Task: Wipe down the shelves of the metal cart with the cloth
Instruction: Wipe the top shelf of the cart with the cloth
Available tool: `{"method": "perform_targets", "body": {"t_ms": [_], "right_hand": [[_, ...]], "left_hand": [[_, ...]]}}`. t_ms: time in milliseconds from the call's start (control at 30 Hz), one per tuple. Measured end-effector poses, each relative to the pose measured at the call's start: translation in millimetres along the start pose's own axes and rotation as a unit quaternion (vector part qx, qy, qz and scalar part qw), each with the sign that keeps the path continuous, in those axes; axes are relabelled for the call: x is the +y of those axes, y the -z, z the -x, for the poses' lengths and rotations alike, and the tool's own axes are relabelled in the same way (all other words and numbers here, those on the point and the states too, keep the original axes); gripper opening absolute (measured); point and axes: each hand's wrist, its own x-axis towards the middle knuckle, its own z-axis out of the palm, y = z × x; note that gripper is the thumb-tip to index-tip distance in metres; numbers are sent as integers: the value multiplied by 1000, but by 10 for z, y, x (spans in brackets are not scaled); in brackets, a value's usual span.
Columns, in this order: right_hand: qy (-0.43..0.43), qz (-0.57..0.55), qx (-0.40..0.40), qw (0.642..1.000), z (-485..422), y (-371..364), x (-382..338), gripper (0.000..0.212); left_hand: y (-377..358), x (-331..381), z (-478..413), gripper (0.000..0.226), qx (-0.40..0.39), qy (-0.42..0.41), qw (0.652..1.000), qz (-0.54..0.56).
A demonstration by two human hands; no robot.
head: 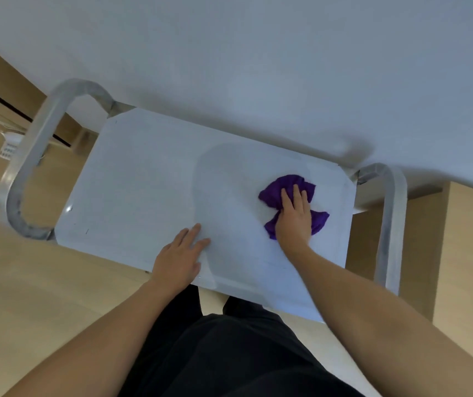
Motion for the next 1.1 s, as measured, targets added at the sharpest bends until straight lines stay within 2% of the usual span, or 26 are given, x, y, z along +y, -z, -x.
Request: {"method": "perform_targets", "body": {"t_ms": [67, 167, 233, 300, 367, 467, 567, 633, 767, 833, 933, 1033, 1100], "right_hand": [[-6, -2, -12, 1000, 180, -141, -461, 63], [105, -19, -39, 994, 588, -434, -1130, 72], [167, -25, -76, 983, 734, -508, -1323, 76], [187, -10, -83, 979, 667, -445, -1198, 74], [129, -2, -60, 990, 628, -386, -966, 71], [-44, -1, -3, 999, 701, -291, -640, 67], [-179, 6, 14, 984, 862, -347, -918, 63], [-149, -2, 23, 989, 906, -483, -1380, 56], [56, -23, -33, 998, 1013, -851, -2241, 58], [73, -29, -47, 996, 961, -805, -2364, 65], [26, 10, -41, 999, 835, -696, -2093, 64], [-110, 18, -44, 993, 746, -538, -1719, 67], [-161, 41, -47, 985, 758, -523, -1696, 72]], "left_hand": [[18, -183, 32, 63, -11, -21, 1000, -15], [74, -421, 47, 66, -23, -66, 997, -19], [125, -565, 43, 68, -34, -94, 995, -31], [158, -638, 22, 68, -22, -125, 991, -48], [200, -759, -4, 66, -27, -160, 985, -51], [263, -938, -28, 61, -33, -180, 982, -56], [316, -1138, -40, 56, -22, -168, 984, -61], [352, -1277, -68, 54, -12, -143, 987, -66], [443, -1507, -84, 51, 6, -136, 986, -95], [476, -1610, -89, 55, 10, -142, 985, -101], [498, -1741, -102, 64, -11, -154, 982, -109], [507, -1796, -113, 65, -19, -156, 981, -116], [513, -1796, -123, 63, -18, -152, 981, -118]]}}
